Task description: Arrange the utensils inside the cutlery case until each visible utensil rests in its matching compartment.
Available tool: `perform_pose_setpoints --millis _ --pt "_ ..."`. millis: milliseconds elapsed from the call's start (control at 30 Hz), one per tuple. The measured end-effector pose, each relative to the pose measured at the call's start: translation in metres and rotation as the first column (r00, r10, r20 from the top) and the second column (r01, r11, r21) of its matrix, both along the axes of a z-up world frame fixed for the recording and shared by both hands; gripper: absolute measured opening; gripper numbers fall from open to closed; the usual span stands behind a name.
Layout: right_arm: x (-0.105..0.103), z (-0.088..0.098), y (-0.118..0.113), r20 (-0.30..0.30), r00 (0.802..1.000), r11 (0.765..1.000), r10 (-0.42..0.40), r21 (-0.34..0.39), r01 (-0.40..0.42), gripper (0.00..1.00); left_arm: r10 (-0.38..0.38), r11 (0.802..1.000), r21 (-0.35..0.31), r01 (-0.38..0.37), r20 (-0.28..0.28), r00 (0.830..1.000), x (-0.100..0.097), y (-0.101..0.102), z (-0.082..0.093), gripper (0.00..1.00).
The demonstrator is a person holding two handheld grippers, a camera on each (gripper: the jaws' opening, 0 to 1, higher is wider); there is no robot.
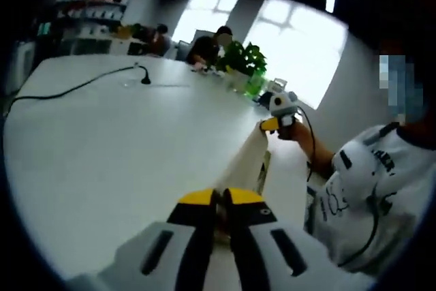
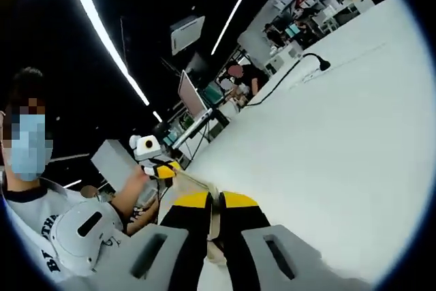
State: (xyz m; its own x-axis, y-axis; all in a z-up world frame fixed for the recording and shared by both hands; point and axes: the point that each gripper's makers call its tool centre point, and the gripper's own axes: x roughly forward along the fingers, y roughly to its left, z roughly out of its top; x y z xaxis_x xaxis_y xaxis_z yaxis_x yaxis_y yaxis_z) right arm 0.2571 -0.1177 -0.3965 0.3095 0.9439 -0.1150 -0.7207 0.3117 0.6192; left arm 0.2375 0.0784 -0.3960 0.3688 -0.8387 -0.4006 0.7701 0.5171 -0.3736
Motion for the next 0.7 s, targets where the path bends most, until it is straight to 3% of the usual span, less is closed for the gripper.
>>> perform_pose_setpoints --millis 100,133,200,233,400,567,700 --pt "-0.001 0.005 0.0 0.039 0.999 1.0 0.001 -0.002 -0.001 0.03 0.006 1.0 -0.028 -0.006 0.014 1.0 0.002 0.002 0.005 0.05" --pt "0.001 0.003 0.0 0.078 0.997 1.0 -0.004 -0.028 0.006 0.03 0.008 1.0 -0.028 -0.007 0.023 1.0 0.003 0.001 0.005 0.05" --pt "0.003 -0.001 0.001 0.146 0.989 0.996 -0.01 -0.085 0.022 0.03 0.004 1.0 0.01 -0.005 0.09 0.996 0.008 0.003 0.003 0.05" --pt "0.004 0.0 0.002 0.172 0.985 0.995 -0.01 -0.092 0.026 0.03 -0.004 1.0 0.024 0.002 0.095 0.995 0.007 0.003 0.001 0.05" --pt "0.004 0.008 0.0 0.23 0.973 0.996 -0.018 -0.085 0.038 0.03 -0.003 1.0 0.008 0.002 0.151 0.989 0.009 0.004 0.007 0.05" --pt "0.01 0.016 -0.004 0.374 0.927 0.989 -0.023 -0.126 0.076 0.04 -0.018 1.0 0.026 0.012 0.229 0.973 0.009 0.004 0.012 0.05" --pt "0.009 0.008 0.0 0.461 0.887 0.973 -0.004 -0.203 0.109 0.04 -0.023 0.998 0.059 0.008 0.269 0.963 0.01 0.006 0.006 0.05"
